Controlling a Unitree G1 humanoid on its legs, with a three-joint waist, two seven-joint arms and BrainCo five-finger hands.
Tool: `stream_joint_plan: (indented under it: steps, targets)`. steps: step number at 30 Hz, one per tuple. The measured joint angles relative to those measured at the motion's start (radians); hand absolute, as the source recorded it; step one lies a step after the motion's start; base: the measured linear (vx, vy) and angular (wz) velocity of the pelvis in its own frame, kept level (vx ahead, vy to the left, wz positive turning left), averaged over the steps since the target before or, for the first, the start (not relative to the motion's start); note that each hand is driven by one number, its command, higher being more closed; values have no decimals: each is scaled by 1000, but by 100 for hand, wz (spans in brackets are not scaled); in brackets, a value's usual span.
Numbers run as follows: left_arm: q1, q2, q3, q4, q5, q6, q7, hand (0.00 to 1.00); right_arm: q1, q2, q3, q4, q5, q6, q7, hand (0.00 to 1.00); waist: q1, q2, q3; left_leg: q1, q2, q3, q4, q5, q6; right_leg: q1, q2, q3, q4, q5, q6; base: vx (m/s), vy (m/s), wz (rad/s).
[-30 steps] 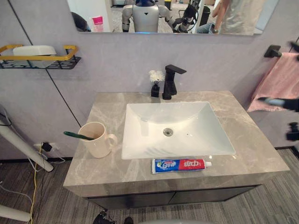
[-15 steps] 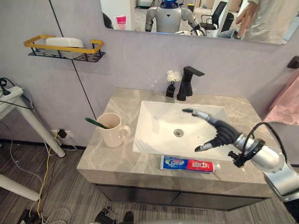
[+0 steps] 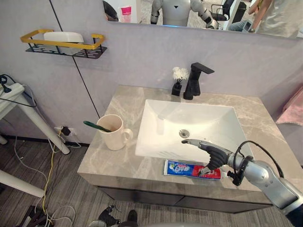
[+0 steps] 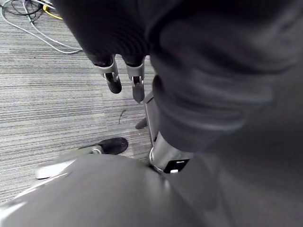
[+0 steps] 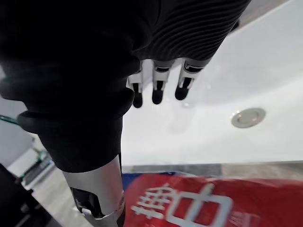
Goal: Organize washtable
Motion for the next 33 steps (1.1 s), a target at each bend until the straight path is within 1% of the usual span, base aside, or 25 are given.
stream_joint_plan:
  steps: [1, 2, 4, 7, 9, 12, 14, 18, 19, 26, 28, 33]
  targets:
    - [0, -2, 0, 0, 0, 1, 0, 0, 19, 13, -10, -1, -59, -3, -14, 0, -1, 4, 3, 4, 0, 0, 0, 0, 0, 4, 0, 0, -1, 0, 0, 0, 0, 0]
    - [0, -4, 0, 0, -1, 1, 0, 0, 28, 22, -20, -1, -79, -7, -19, 0, -1, 6, 4, 6, 0, 0, 0, 0, 0, 6, 0, 0, -1, 0, 0, 0, 0, 0]
    - [0, -7, 1, 0, -1, 6, 0, 0, 52, 57, -56, -4, -176, -16, -53, 0, -5, 14, 13, 16, 0, 1, 0, 0, 0, 16, 0, 0, -1, 0, 0, -41, -23, 0]
    - [2, -10, 3, 0, -1, 8, 0, 0, 104, 90, -94, -8, -238, -15, -74, 0, -13, 18, 16, 24, 1, 2, 0, 0, 0, 23, 1, 1, 0, 0, 0, -45, -14, -1]
    - [3, -10, 4, 0, -1, 9, 0, 0, 134, 122, -122, -35, -286, -15, -87, 0, -24, 21, 18, 27, 2, 5, 0, 0, 0, 23, 1, 4, 1, 0, 0, -52, -14, -4]
    - [4, -12, 4, 0, -2, 10, 0, 0, 176, 163, -146, -49, -312, -19, -99, 0, -27, 24, 20, 33, 4, 15, 0, -4, -4, 23, 1, 14, 0, -1, 0, -40, -7, -9]
    - [3, -14, 4, 0, -3, 10, 0, 0, 197, 172, -154, -63, -318, -19, -112, 0, -28, 27, 22, 33, 4, 17, 0, -5, -4, 22, 0, 15, 0, -1, -1, -19, -4, -2]
    - [2, -16, 3, 0, -3, 11, 0, 0, 219, 197, -167, -80, -350, -19, -113, 0, -28, 28, 23, 34, 4, 19, 0, -5, -4, 22, 0, 16, 1, -2, -3, 0, 0, 0]
    - [2, -16, 3, 0, -3, 11, 0, 0, 222, 201, -171, -80, -350, -19, -113, 100, -28, 29, 23, 34, 4, 19, 0, -5, -4, 22, 0, 17, 0, -2, -2, 0, 0, 0]
    - [3, -16, 1, 1, -11, 12, -1, 0, 241, 202, -172, -81, -349, -40, -102, 100, -28, 31, 23, 40, 5, 27, 0, -6, -2, 24, 0, 20, 0, -1, 0, -2, -11, -3]
    - [2, -17, 0, 1, -12, 12, -2, 0, 239, 201, -172, -81, -348, -42, -86, 100, -27, 30, 25, 40, 5, 27, 0, -8, -4, 24, 0, 20, -1, -3, -4, 0, 0, 0]
    - [2, -17, 0, 1, -15, 11, -17, 0, 226, 192, -171, -83, -293, -46, -43, 100, -26, 31, 25, 24, 4, 26, 0, -13, 2, 14, -1, 19, -2, -6, -6, -6, -3, 0]
